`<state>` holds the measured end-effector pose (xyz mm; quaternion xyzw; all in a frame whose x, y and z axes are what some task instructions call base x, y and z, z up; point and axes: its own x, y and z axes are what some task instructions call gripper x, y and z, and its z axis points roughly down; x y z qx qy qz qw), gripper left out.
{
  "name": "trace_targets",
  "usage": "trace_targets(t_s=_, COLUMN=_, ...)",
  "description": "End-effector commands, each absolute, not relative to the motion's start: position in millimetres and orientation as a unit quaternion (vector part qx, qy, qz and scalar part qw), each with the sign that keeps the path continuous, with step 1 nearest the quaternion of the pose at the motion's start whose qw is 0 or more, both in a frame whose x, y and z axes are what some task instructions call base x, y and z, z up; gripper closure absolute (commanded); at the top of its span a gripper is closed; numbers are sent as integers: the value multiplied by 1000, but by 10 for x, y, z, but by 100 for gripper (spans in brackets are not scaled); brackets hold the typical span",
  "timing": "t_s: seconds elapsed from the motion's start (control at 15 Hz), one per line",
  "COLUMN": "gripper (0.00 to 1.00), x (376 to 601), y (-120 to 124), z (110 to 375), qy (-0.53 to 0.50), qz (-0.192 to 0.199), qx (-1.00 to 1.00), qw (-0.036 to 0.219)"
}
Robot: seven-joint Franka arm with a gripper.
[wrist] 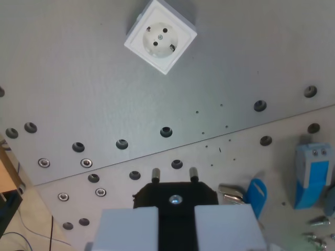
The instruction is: Move above the white socket
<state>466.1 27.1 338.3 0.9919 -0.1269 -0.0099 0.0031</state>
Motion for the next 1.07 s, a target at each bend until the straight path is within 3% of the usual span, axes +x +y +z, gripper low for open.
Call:
trace_targets(t_s=0.07, gripper=100, x=4648, y=228, z=3238, qy=-71, qz=27, qx=997, qw=0)
trace_targets(t_s=1.07, gripper=100, x=4708, y=129, z=2506, qy=55, qz=31, qx=998, qw=8)
